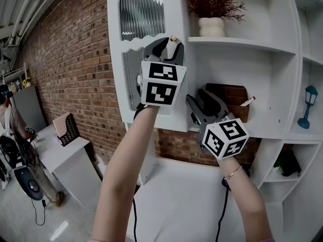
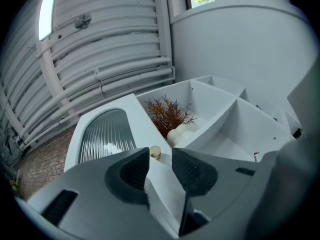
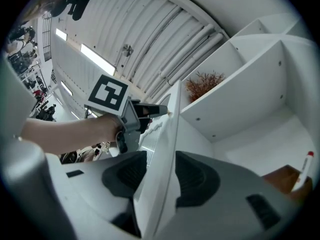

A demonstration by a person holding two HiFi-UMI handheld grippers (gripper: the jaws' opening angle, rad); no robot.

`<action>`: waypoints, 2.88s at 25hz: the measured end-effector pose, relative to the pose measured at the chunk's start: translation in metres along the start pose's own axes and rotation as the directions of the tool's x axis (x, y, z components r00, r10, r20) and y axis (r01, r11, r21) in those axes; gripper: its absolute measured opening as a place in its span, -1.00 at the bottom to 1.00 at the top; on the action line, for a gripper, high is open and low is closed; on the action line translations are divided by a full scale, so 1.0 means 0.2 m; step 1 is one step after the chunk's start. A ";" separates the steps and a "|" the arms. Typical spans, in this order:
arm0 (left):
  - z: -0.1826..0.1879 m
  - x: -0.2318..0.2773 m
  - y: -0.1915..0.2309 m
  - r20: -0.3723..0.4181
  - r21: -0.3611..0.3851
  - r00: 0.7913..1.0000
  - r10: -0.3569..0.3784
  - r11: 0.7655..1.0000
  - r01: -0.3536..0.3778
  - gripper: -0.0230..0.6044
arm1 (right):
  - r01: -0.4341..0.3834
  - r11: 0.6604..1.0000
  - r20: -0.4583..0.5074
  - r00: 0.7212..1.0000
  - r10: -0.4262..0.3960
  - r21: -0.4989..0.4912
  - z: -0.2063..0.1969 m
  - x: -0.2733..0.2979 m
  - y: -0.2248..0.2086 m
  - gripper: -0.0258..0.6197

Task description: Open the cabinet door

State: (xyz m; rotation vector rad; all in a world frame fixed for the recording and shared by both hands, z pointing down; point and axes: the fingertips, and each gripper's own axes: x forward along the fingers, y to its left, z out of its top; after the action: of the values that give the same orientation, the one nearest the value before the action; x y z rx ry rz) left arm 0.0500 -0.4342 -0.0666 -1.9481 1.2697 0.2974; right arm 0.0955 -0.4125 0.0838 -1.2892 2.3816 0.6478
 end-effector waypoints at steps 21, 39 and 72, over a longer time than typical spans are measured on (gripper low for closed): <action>0.02 0.08 0.06 -0.040 0.041 0.999 0.037 0.999 -0.036 -0.69 | -0.047 0.996 -0.038 0.998 0.049 0.070 -0.13 0.03 0.01 -0.39; 0.15 -0.13 0.14 0.010 -0.030 1.000 0.028 0.999 -0.028 -0.67 | -0.148 0.977 -0.084 0.983 0.162 0.154 -0.19 0.07 0.28 -0.52; 0.34 -0.59 0.42 0.015 -0.043 0.997 0.073 0.996 -0.072 -0.65 | -0.233 0.965 -0.043 0.970 0.239 0.119 0.00 -0.02 0.82 -0.61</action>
State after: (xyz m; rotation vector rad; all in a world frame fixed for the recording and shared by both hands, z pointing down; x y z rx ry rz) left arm -0.0632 -0.3233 -0.0848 -1.9331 1.3352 0.3791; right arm -0.0419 -0.3311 0.1223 -0.9988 2.6025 0.5383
